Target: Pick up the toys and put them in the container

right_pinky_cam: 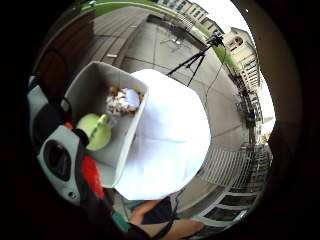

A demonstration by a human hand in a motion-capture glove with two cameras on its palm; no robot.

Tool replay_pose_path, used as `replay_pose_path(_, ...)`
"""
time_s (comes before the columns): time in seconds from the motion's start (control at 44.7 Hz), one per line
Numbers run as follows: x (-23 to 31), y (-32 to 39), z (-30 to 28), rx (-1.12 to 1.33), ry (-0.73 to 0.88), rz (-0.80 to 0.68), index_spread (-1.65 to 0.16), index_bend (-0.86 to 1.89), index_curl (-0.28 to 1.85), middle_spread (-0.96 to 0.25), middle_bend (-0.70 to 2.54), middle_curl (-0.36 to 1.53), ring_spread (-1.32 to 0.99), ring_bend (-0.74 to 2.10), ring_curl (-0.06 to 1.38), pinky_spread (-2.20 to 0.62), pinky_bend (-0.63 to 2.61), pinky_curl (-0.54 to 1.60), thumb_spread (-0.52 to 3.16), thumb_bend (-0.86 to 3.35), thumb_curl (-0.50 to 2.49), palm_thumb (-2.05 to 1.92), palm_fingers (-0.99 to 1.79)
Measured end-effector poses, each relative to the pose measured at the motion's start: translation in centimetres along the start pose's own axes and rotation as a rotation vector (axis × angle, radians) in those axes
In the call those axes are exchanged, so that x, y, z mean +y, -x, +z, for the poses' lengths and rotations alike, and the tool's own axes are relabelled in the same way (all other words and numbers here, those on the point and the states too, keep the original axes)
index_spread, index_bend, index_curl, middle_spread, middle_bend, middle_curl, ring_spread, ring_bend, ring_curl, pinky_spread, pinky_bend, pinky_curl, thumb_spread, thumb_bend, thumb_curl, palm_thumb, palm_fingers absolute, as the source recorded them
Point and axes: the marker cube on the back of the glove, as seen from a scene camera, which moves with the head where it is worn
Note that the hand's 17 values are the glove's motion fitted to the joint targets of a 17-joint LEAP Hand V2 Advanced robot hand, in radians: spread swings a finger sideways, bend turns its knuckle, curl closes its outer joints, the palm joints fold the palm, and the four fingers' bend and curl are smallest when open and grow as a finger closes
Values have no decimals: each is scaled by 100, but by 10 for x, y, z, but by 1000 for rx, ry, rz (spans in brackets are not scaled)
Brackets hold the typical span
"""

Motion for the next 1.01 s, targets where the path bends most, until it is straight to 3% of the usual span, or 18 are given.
replay_pose_path(0.134, -3, -6, 16, -21, 95, -27, -39, 26, 63, -42, 71, 66, -45, 106, 51, -49, 89, 40, 43, 7, 106, 67, 103)
replay_pose_path(0.157, -2, -6, 19, -21, 117, -33, -38, 12, 59, -42, 67, 64, -45, 108, 52, -49, 96, 42, 49, 2, 103, 62, 93)
replay_pose_path(0.269, 5, -8, 27, -40, 205, -64, -37, 4, 54, -42, 63, 64, -44, 115, 52, -48, 101, 43, 74, -4, 94, 48, 91)
replay_pose_path(0.313, 7, -13, 26, -58, 208, -74, -35, -4, 49, -38, 50, 62, -42, 109, 52, -46, 116, 48, 81, -14, 85, 28, 59)
replay_pose_path(0.336, 7, -17, 25, -66, 209, -78, -34, -9, 47, -32, 37, 58, -39, 103, 51, -42, 126, 51, 81, -19, 80, 14, 26)
replay_pose_path(0.358, 5, -23, 24, -71, 209, -81, -33, -5, 48, -30, 36, 59, -37, 105, 54, -41, 132, 54, 83, -17, 78, 10, 20)
replay_pose_path(0.381, 4, -30, 23, -70, 206, -83, -32, -2, 47, -24, 29, 57, -30, 86, 49, -35, 136, 55, 81, -21, 74, -3, -17)
replay_pose_path(0.582, 19, -89, 4, 44, 111, -38, -30, 5, 31, -9, 24, 50, -14, 59, 34, -16, 133, 48, 87, -13, 56, -14, -20)
replay_pose_path(1.008, 80, -247, -13, 145, 78, 107, -29, 7, 19, -6, 21, 47, -6, 56, 32, -9, 125, 40, 90, -12, 33, -15, -14)
